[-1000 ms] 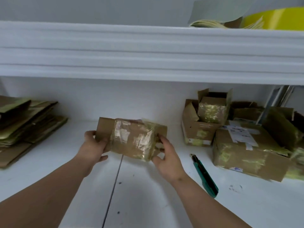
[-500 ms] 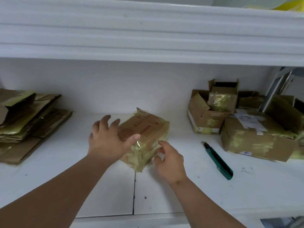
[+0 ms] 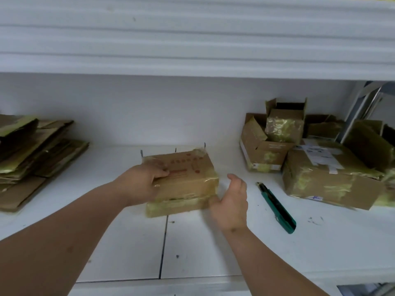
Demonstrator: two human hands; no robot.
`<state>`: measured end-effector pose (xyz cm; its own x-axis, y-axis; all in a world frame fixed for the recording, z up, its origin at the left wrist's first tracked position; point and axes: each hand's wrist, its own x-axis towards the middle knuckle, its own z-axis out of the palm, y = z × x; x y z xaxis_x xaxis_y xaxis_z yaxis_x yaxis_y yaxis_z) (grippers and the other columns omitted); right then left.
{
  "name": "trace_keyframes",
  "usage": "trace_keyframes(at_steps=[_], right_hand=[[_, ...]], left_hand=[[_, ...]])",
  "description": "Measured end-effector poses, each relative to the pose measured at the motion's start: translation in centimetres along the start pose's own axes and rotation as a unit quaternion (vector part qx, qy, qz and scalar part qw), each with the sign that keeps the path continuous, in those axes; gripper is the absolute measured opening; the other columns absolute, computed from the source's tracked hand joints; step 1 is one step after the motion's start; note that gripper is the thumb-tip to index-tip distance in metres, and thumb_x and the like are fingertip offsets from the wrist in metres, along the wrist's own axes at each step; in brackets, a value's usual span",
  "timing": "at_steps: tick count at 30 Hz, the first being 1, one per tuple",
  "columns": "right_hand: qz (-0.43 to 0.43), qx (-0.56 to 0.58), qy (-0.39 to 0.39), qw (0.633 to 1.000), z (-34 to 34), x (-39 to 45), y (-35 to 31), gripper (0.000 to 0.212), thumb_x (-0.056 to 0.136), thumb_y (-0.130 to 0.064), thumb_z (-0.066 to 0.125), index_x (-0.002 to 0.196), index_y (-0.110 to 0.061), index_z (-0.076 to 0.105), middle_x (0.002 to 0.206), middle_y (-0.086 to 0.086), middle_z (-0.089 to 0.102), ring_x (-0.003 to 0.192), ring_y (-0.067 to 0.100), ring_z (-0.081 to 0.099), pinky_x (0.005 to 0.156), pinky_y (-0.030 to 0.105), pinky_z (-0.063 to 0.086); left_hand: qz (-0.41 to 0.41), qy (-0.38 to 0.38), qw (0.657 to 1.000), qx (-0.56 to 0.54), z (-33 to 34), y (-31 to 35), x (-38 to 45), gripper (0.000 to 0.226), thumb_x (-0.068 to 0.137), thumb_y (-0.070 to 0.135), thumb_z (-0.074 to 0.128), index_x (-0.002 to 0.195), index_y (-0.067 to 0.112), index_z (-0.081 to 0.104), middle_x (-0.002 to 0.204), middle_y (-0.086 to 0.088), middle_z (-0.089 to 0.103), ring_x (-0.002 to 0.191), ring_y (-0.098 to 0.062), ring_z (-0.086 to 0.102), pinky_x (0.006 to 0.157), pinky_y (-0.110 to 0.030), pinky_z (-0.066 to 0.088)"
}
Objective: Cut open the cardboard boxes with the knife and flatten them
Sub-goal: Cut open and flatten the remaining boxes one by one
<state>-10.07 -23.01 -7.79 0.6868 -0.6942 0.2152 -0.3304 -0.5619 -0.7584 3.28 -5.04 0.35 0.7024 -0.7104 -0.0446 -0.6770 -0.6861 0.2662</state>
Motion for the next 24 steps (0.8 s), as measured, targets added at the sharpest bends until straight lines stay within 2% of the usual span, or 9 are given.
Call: trace_keyframes(at_steps=[2,5,8,11,13,16,18,20,24], right_hand=[[-0.01,0.01,-0.057,0.998,0.0,0.5,0.0,0.051,0.089,-0.023,0.061,0.137,-0.023,0.044,0.133,-0.004,0.049,0.12,0.02,0.052,0.106,0.039,0.042],[-0.035,0.003,-0.118,0.992,0.4,0.8,0.0,0.017,0.096,-0.028,0.054,0.112,-0.029,0.058,0.094,-0.011,0.066,0.096,0.019,0.063,0.102,0.039,0.044],[-0.047,0.024,-0.118,0.992,0.5,0.9,0.9,0.024,0.095,-0.031,0.055,0.117,-0.025,0.062,0.084,-0.015,0.065,0.094,0.018,0.064,0.102,0.039,0.044],[-0.056,0.002,-0.095,0.994,-0.4,1.4,2.1,0.036,0.093,-0.031,0.052,0.127,-0.02,0.062,0.104,-0.008,0.069,0.106,0.019,0.061,0.108,0.036,0.038],[-0.071,-0.101,-0.049,0.991,-1.2,1.9,3.0,0.048,0.091,-0.037,0.041,0.134,-0.022,0.057,0.13,-0.003,0.063,0.124,0.021,0.05,0.111,0.035,0.029],[-0.013,-0.267,-0.051,0.962,-2.8,3.1,5.2,0.063,0.09,-0.032,0.042,0.15,-0.02,0.031,0.16,0.008,0.025,0.147,0.028,0.018,0.118,0.045,0.01],[0.069,-0.322,-0.099,0.939,-4.1,3.5,6.5,0.071,0.089,-0.025,0.039,0.155,-0.013,0.014,0.164,0.013,0.005,0.15,0.034,0.003,0.12,0.05,0.003],[0.113,-0.336,-0.113,0.928,-5.1,3.8,7.3,0.066,0.089,-0.021,0.035,0.152,-0.01,0.021,0.16,0.015,0.017,0.146,0.034,0.018,0.118,0.049,0.015],[0.045,-0.307,-0.108,0.944,-5.8,4.0,8.0,0.042,0.09,-0.013,0.042,0.132,-0.011,0.043,0.13,0.01,0.048,0.117,0.029,0.047,0.095,0.036,0.039]], left_hand=[[-0.027,0.064,0.996,0.061,0.3,-0.4,-0.1,0.06,0.089,0.013,0.054,0.144,0.034,0.044,0.153,0.011,0.038,0.141,-0.017,0.028,0.116,-0.027,0.02],[-0.024,0.109,0.973,0.204,1.0,0.2,-0.1,0.069,0.084,0.014,0.05,0.146,0.039,0.034,0.154,0.012,0.031,0.141,-0.02,0.019,0.12,-0.039,0.01],[0.0,0.111,0.976,0.187,2.2,2.0,0.1,0.076,0.084,0.016,0.048,0.151,0.036,0.019,0.157,0.008,0.022,0.146,-0.019,0.011,0.122,-0.043,0.0],[0.021,0.083,0.984,0.159,3.3,3.9,0.8,0.067,0.095,0.034,0.044,0.154,0.037,0.012,0.162,0.008,0.014,0.149,-0.02,0.008,0.122,-0.044,-0.001],[0.021,0.059,0.987,0.147,3.7,4.5,1.4,0.063,0.1,0.046,0.037,0.154,0.039,0.006,0.163,0.011,0.006,0.15,-0.016,0.003,0.122,-0.045,0.001],[0.006,0.059,0.989,0.139,4.3,5.1,2.6,0.058,0.1,0.052,0.03,0.154,0.039,0.011,0.163,0.014,0.007,0.15,-0.012,0.004,0.121,-0.047,0.004],[-0.001,0.059,0.99,0.131,4.6,5.2,3.1,0.057,0.099,0.054,0.03,0.153,0.038,0.016,0.162,0.017,0.008,0.15,-0.01,0.005,0.121,-0.049,0.006],[-0.007,0.055,0.991,0.125,4.8,5.3,3.3,0.057,0.098,0.057,0.029,0.152,0.038,0.019,0.161,0.019,0.01,0.15,-0.009,0.006,0.12,-0.05,0.007],[-0.009,0.067,0.991,0.117,4.9,5.3,3.4,0.056,0.097,0.058,0.027,0.15,0.039,0.023,0.16,0.018,0.019,0.148,-0.009,0.014,0.12,-0.049,0.01]])
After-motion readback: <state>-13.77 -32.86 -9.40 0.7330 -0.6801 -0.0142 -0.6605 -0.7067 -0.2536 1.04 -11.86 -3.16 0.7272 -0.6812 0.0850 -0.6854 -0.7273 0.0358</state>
